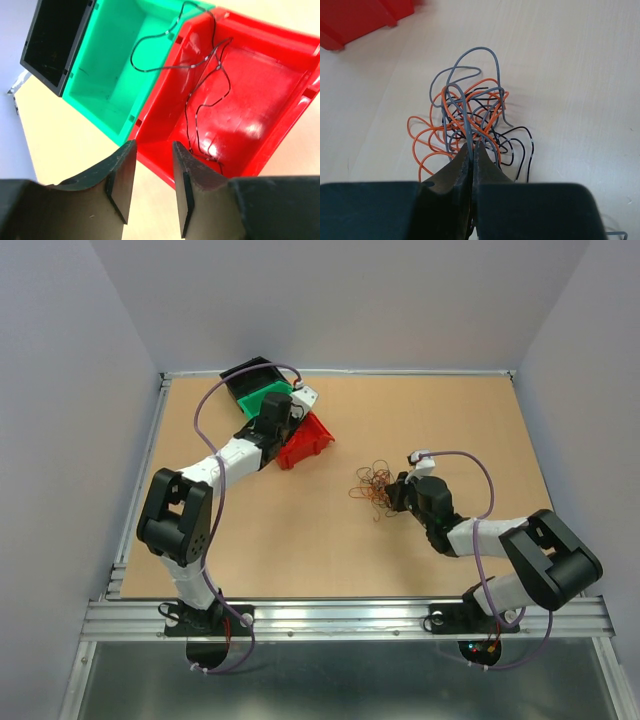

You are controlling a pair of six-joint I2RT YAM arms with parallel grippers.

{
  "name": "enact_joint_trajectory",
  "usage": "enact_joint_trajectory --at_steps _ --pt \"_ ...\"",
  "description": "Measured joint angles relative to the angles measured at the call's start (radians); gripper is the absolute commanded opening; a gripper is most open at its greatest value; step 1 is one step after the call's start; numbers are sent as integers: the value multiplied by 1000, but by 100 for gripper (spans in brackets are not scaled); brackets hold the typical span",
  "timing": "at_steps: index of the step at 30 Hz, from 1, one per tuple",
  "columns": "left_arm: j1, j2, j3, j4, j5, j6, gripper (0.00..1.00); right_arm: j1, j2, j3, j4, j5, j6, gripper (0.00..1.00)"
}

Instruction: Untangle the cables

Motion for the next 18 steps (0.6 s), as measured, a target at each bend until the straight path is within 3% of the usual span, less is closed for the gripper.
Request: enact_joint_trajectory --at_steps 5,9,18 --pt "18 3 29 -4 46 -16 59 0 -7 0 -1 -13 0 0" --pt "24 39 142 -29 72 -25 59 0 -16 0 -1 -23 0 1" --pt "26 298 439 -70 80 -36 56 0 -23 0 -3 -31 0 1"
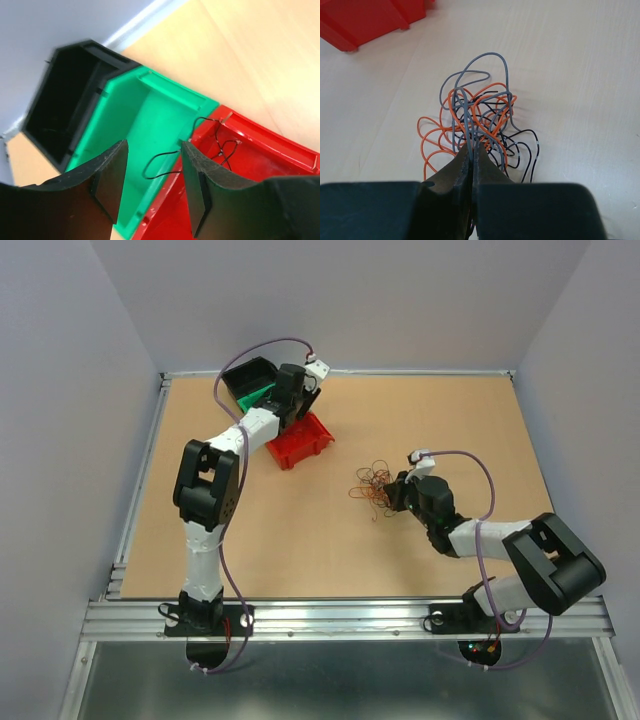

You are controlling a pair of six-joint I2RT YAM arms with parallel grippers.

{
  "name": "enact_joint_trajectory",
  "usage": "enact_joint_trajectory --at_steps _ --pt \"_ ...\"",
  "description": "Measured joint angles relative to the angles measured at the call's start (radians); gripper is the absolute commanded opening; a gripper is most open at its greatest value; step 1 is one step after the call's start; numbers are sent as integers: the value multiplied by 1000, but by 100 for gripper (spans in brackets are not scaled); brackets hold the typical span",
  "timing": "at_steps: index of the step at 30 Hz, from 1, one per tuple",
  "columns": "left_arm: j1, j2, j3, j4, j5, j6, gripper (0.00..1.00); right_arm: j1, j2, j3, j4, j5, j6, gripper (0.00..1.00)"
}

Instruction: Untangle the cables

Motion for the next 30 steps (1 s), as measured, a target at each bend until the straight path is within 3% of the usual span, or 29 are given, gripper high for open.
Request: enact_joint_trajectory --at_steps 5,9,11,21,30 --pt "0 85 15 -74 -6 -11 51 0 -16 0 -2 2 -3 0" --pt "3 89 15 -85 5 -11 11 0 -25 0 -2 2 -3 1" --pt "4 77 15 -60 16 -20 0 0 -27 0 -3 3 -3 0" --pt "4 -48 -149 -56 15 -28 0 0 -29 0 -5 6 -3 0" --pt "5 -49 -161 -30 -45 -21 0 0 -20 0 -5 0 -3 1"
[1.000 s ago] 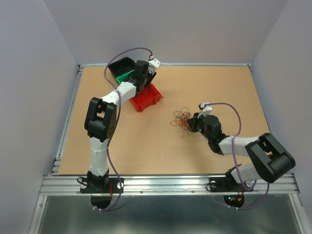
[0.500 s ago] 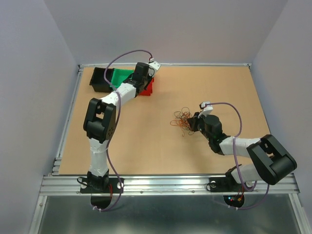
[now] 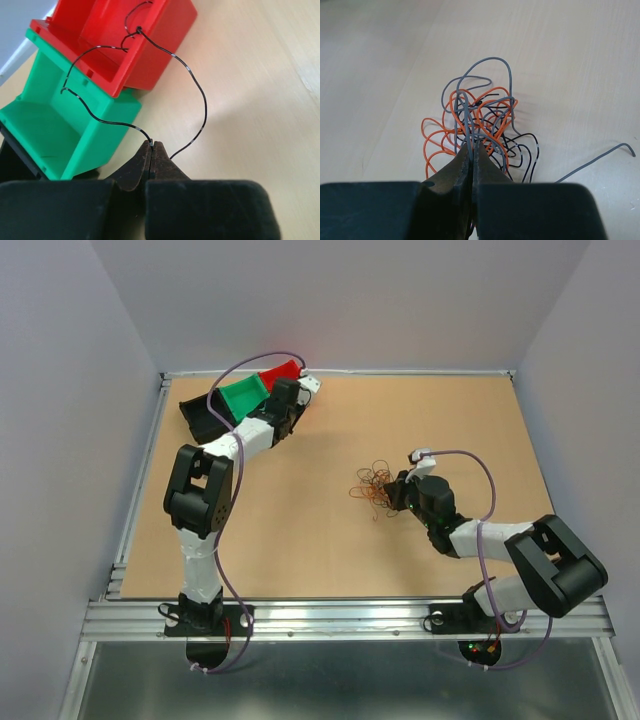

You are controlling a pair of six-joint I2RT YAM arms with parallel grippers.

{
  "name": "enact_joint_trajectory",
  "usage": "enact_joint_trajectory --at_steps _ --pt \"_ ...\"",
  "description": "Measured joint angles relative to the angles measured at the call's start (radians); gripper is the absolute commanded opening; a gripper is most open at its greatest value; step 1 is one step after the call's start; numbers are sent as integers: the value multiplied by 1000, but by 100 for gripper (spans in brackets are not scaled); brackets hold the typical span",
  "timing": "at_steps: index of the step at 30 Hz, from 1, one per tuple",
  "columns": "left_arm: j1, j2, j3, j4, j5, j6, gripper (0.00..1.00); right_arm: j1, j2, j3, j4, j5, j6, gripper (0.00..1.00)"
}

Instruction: Untangle the cables

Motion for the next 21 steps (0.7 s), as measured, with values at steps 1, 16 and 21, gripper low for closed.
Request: enact_joint_trajectory --at_steps 1,16,21 --pt "0 0 5 0 -9 -2 0 0 0 0 0 0 0 1" --pt "8 326 562 -27 -210 16 0 0 0 0 0 1 -4 1" --pt "11 465 573 -19 -255 76 0 0 -6 0 0 1 -11 1"
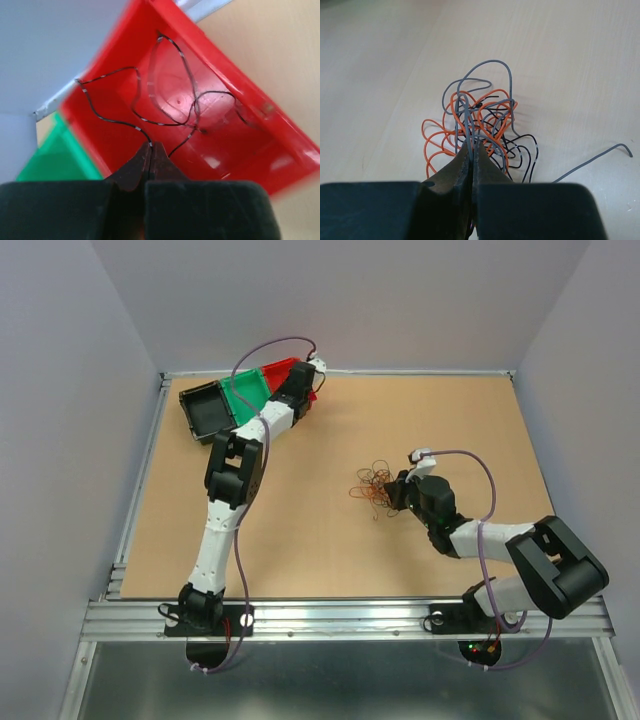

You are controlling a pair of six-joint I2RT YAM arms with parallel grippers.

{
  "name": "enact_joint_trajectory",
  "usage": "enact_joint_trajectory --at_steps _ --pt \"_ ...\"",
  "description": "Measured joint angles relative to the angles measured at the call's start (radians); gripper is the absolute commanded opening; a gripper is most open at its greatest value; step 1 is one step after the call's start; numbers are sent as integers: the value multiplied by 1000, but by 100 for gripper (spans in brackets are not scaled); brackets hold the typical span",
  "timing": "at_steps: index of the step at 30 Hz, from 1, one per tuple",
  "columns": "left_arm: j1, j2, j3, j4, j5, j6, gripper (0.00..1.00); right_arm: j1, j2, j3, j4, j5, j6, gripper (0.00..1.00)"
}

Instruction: Untangle the cables

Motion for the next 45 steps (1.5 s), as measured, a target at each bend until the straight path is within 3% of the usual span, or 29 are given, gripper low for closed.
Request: enact_joint_trajectory --at_steps 5,13,17,21,23,33,41,45 --pt "3 -5 -56 -65 97 20 0 0 -11 -1 0 0 0 1" --pt "-62 -235 -329 -241 397 108 0 0 -23 -1 0 -4 0 1" --pt "-123 -367 -481 -262 423 125 0 0 -25 -1 0 -4 -1 1" --pt "-152 -407 -497 -331 505 179 0 0 -25 -1 0 -8 -1 1" --pt "-164 -457 -574 -343 526 227 0 0 -26 -1 0 -8 -1 1" --pt "-237 -674 -961 -362 416 299 7 0 -37 -1 0 -20 0 1" --pt "-254 -658 -1015 -169 253 275 11 0 -26 -1 0 -55 0 1" --pt "-261 -665 -1043 -106 219 267 17 0 -9 -1 -2 -67 0 0"
